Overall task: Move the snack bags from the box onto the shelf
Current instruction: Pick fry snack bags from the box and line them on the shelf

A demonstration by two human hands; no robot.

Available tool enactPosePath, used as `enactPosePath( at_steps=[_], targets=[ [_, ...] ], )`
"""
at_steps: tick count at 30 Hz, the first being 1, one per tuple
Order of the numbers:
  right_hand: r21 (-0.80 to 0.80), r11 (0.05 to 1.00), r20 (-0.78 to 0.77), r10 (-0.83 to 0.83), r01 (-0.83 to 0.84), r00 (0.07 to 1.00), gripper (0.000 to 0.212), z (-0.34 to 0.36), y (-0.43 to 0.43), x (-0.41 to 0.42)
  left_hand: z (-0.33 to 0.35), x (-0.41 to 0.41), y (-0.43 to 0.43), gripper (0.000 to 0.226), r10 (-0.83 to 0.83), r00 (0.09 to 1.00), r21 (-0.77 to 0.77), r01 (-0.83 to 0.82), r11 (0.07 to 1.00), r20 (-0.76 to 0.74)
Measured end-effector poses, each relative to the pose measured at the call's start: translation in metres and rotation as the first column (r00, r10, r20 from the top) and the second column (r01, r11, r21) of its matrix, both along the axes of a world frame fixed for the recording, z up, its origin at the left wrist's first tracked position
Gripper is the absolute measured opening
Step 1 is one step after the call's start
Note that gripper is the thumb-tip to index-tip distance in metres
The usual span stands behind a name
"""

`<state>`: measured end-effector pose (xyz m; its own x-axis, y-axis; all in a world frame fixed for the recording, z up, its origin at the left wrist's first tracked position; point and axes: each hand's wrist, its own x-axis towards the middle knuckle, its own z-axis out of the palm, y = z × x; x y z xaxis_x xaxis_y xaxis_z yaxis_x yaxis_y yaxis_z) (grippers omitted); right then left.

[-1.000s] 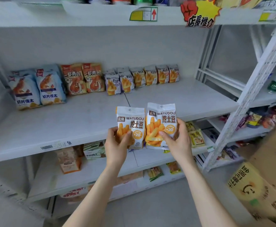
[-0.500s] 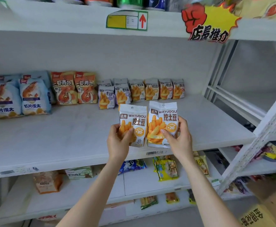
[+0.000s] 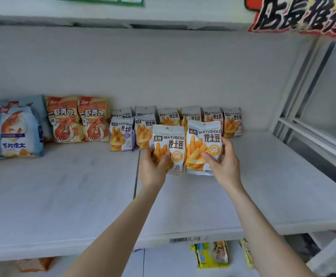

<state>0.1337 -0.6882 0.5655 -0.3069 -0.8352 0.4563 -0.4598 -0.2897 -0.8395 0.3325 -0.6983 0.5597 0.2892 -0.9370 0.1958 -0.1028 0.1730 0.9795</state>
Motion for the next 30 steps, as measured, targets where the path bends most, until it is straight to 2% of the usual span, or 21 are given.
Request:
enactPosePath(
  at_steps=[17,25,30],
  targets=[
    [-0.063,0.995,-0.047,0.068,-0.071,0.997,0.069,-0.045,-0.196,-0.049,-0.044,-0.053,-0.168,0.035,0.174,0.975,-0.012,-0.174,0.985,0.139],
    [-0.014,0.997,-0.064,0.072,-0.073,0.995,0.064,-0.067,-0.235,-0.054,-0.06,-0.06,-0.204,0.041,0.206,0.954,-0.019,-0.207,0.978,0.22],
    [0.014,0.996,-0.048,0.094,-0.094,0.994,0.062,-0.075,-0.246,-0.051,-0.067,-0.057,-0.216,0.04,0.21,0.955,-0.048,-0.204,0.978,0.211]
  ],
)
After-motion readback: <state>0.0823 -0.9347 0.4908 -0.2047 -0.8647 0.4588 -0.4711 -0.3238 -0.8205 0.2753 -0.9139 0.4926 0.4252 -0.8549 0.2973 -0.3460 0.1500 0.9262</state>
